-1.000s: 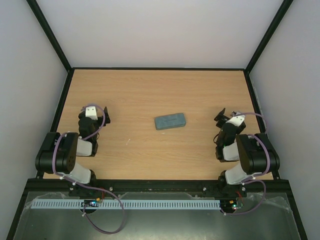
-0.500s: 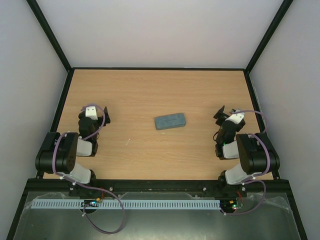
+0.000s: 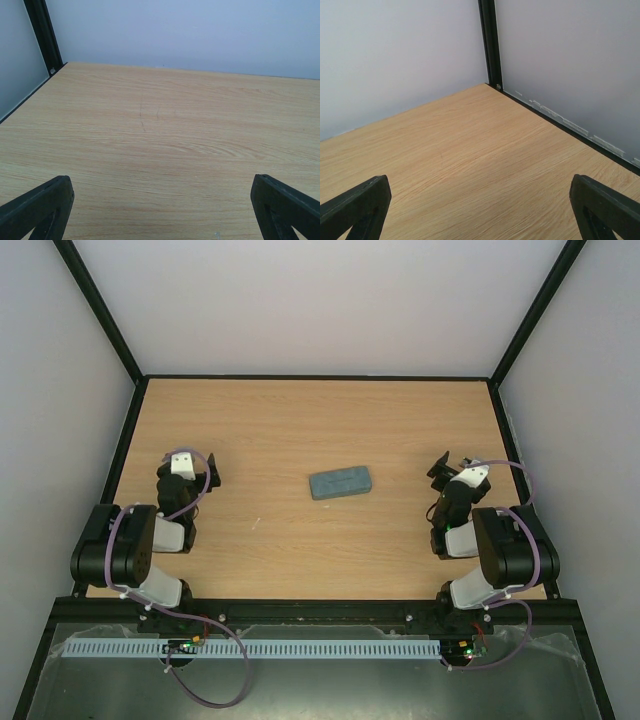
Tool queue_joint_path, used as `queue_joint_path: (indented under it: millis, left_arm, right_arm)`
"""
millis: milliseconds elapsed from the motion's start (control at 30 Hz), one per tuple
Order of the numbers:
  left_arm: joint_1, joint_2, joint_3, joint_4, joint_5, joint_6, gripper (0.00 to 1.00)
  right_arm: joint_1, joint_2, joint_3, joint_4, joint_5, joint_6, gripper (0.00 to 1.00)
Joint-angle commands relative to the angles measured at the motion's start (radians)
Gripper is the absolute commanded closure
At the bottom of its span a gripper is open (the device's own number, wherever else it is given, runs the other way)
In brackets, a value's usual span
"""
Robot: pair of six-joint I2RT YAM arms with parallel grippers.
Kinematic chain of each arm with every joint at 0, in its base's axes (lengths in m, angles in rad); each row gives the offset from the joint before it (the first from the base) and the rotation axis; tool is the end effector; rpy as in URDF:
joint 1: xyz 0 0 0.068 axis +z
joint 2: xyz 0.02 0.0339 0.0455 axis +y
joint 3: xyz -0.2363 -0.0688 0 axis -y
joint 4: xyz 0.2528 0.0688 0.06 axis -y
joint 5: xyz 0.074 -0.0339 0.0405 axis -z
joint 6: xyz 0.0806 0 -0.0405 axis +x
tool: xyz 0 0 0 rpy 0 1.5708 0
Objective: Organize the sunglasses
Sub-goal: Reset both arms
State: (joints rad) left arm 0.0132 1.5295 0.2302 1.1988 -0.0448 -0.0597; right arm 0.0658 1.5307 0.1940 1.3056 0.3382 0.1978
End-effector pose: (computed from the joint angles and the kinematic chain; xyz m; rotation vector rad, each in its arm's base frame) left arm 0.2895 0.0074 0.1066 -0.0947 1.6685 0.0023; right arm 0.2787 -0.0084 0.1130 0.3649 1.5584 -0.0661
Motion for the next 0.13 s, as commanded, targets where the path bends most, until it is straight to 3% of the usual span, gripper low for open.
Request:
queue_joint_path:
  millis: [0, 100]
  left_arm:
    - [-0.001, 0.006, 0.013, 0.053, 0.013, 0.006, 0.01]
    - [-0.001, 0.007, 0.012, 0.051, 0.013, 0.005, 0.00]
  right_arm:
    - [0.002, 0.001, 0.008, 0.011, 0.012, -0.012, 0.02]
    - [0.002, -0.001, 0.008, 0.010, 0.012, -0.011, 0.02]
